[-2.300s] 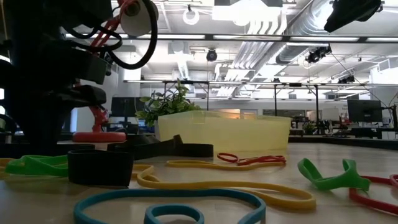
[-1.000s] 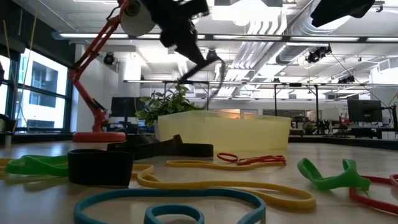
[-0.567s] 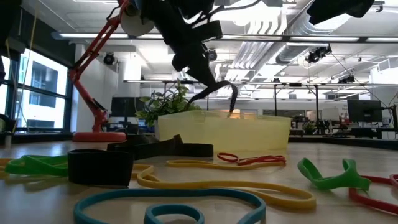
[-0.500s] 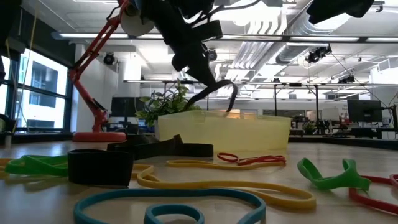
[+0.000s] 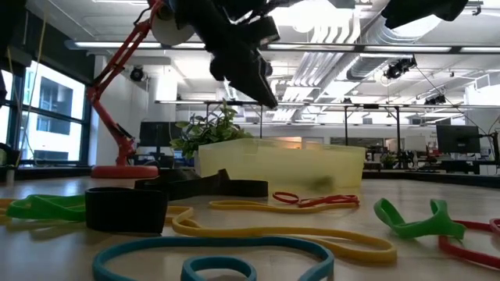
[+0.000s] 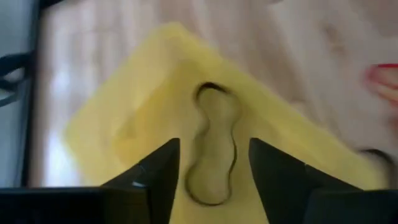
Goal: Pick and place rubber bands into bin
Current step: Put the black rubber band into the transparent yellow bin
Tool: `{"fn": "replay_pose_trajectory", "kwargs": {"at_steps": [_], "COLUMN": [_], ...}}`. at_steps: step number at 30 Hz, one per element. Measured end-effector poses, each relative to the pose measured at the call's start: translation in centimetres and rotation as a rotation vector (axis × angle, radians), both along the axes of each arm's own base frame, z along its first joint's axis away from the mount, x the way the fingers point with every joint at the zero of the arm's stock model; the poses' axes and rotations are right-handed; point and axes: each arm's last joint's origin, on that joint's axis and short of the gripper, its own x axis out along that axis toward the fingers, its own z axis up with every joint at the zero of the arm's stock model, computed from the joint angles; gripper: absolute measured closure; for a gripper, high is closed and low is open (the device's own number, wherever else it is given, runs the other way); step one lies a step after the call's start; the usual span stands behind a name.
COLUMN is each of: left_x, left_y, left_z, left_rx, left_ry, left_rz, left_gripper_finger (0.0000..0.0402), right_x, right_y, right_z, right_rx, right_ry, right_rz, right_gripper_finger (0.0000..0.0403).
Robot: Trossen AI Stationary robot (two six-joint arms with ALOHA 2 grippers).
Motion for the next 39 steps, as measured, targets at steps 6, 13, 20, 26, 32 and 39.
{"fn": "replay_pose_trajectory", "kwargs": {"at_steps": [6, 13, 20, 26, 32, 39], "left_x": [-2.5, -4.4, -4.7, -4.9, -5.0, -3.9], "left_y": [-2.8, -7.8, -12.0, -14.0, -15.0, -15.1], "left_z": [1.0, 0.9, -0.2, -1.6, -2.7, -5.8], "left_rx": [-0.055, -0.045, 0.026, 0.108, 0.14, 0.142], "left_ry": [0.174, 0.377, 0.385, 0.339, 0.322, 0.403], "left_rz": [-0.222, -0.361, -0.462, -0.614, -0.689, -0.718], "left_gripper_finger": [0.0213, 0.0248, 0.0274, 0.0284, 0.0276, 0.0264], "right_x": [0.0, 0.1, 0.2, 0.2, 0.1, 0.2], "right_y": [0.0, -0.3, -0.5, -0.6, -0.6, -0.5], "right_z": [0.0, -0.1, -0.1, -0.1, -0.1, -0.1], "right_rx": [-0.001, -0.031, -0.061, -0.081, -0.077, -0.065], "right_ry": [0.01, 0.021, 0.04, 0.055, 0.057, 0.05], "right_rz": [0.007, 0.005, 0.017, 0.03, 0.032, 0.035], "right_gripper_finger": [0.0269, 0.0269, 0.0269, 0.0269, 0.0269, 0.0269]}}
